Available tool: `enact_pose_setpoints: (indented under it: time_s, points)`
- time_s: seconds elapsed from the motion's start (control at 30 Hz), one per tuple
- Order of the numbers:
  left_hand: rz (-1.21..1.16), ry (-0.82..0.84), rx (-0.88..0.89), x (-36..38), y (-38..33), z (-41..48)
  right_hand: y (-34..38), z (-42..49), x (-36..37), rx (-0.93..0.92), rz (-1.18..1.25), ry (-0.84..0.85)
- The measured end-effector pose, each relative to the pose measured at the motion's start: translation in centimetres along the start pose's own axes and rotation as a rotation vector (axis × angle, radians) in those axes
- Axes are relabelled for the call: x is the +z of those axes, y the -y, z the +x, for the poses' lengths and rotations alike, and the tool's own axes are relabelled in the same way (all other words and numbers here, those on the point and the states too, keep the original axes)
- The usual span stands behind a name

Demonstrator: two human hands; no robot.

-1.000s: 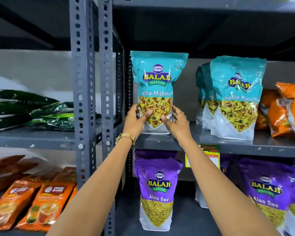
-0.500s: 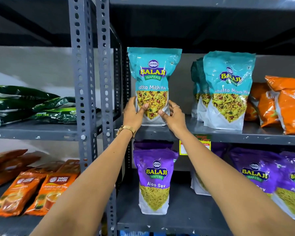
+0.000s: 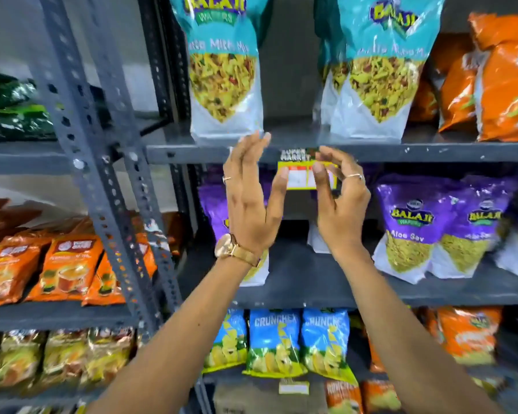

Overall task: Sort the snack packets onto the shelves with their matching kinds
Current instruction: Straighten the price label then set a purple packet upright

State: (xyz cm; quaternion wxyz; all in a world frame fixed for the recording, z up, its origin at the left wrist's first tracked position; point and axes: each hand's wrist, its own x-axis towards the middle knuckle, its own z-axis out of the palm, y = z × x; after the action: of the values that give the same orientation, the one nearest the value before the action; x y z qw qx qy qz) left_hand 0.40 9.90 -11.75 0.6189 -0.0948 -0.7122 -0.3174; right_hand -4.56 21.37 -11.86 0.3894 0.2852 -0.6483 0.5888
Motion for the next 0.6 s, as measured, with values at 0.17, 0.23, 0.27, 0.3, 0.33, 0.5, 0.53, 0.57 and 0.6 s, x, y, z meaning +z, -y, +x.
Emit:
enact_pose_setpoints:
  time_s: [0.17,0.23,0.27,0.3,0.33,0.5,0.53,0.57,0.6]
  points:
    - [-0.087,0.109,-0.056,4.7,-1.5,-7.3,-5.1,-4.8,-5.5,0.204,-0.027,-0.015]
    - [-0.084,0.156,-0.121,6.7,-2.2,-10.1,-7.4,-6.3,-8.0,0.267,-0.045,-0.006]
    - [-0.088,0.184,-0.146,7.8,-2.5,-11.5,-8.5,-6.9,-9.2,0.295,-0.052,-0.008]
    - [-0.096,0.218,-0.172,8.9,-2.7,-12.8,-9.8,-7.4,-10.5,0.326,-0.061,-0.018]
    - [-0.106,0.256,-0.197,9.9,-2.6,-14.1,-11.2,-8.0,-11.6,0.360,-0.073,-0.038]
    - [-0.216,0.559,-0.456,17.1,-1.0,-18.6,-21.0,-9.3,-16.9,0.588,-0.143,-0.163]
    - [-0.233,0.605,-0.552,19.0,-0.6,-19.2,-23.1,-9.3,-17.9,0.649,-0.166,-0.165]
    - [-0.253,0.636,-0.672,20.9,-0.3,-19.7,-25.1,-9.3,-18.7,0.724,-0.173,-0.151]
    - [-0.276,0.652,-0.798,22.7,-0.1,-19.9,-26.7,-9.1,-19.4,0.801,-0.171,-0.117]
